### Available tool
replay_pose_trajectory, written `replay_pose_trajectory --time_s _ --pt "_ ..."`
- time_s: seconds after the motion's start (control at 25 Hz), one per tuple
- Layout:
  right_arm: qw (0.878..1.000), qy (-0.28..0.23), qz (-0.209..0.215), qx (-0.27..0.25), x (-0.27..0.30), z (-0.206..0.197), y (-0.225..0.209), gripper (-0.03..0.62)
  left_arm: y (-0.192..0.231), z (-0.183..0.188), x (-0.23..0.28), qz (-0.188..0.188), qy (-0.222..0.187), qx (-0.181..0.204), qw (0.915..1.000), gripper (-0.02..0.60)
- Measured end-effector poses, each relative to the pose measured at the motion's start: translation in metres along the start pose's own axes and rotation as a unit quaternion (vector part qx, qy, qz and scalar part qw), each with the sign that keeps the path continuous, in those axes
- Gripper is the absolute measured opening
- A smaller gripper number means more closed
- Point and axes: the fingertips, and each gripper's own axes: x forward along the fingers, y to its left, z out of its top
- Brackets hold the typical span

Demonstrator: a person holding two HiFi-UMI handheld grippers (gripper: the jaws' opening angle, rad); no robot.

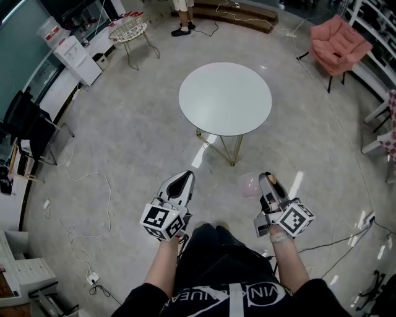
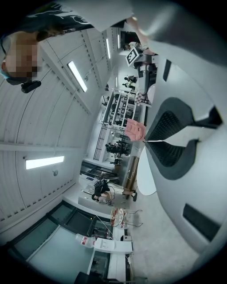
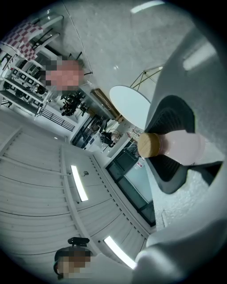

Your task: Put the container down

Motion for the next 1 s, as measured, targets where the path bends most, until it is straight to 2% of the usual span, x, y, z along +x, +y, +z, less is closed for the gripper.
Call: replay_pose_trajectory --time_s 0.36,0.76,1.0 --pt "1.0 -0.015 -0.008 0.014 0.001 0.002 -0.007 0.137 0.007 -0.011 0.004 -0.007 0.013 -0.005 0.9999 0.015" --pt "0.999 -0.021 -0.025 0.011 0.02 0.028 -0.029 0.137 0.002 -0.009 0.06 -0.039 0.013 -0.011 0.9991 0.015" --pt "0.999 -0.019 -0.029 0.014 0.045 0.039 -0.04 0.137 0.018 -0.007 0.083 -0.037 0.02 -0.017 0.999 0.015"
